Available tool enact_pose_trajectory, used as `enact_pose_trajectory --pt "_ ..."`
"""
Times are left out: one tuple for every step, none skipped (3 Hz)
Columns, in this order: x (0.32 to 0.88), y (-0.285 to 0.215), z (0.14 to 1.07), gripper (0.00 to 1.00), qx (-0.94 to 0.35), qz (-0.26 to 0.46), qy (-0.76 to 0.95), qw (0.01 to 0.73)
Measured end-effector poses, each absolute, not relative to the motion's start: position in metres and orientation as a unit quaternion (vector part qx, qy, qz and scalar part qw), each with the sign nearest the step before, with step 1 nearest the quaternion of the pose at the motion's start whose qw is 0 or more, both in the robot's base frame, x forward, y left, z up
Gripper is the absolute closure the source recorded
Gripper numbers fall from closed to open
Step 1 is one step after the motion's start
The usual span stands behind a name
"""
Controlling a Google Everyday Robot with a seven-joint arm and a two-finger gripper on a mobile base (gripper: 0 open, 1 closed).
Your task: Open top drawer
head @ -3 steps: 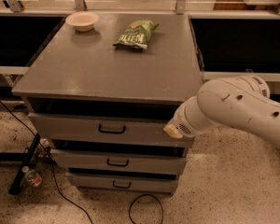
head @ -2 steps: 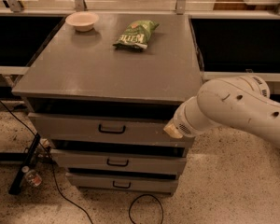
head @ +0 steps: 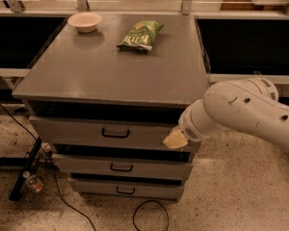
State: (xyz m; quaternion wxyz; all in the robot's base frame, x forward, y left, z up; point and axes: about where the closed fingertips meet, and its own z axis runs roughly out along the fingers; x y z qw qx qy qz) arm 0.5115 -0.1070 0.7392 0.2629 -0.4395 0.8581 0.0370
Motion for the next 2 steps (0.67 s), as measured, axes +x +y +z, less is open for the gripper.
enact_pose_trajectory --pt "0.5115 -0.1070 0.7392 0.00 -0.440 0.037 0.858 0.263" --pt "0.5178 -0.1030 0.7318 0.00 -0.435 0.037 0.862 0.259"
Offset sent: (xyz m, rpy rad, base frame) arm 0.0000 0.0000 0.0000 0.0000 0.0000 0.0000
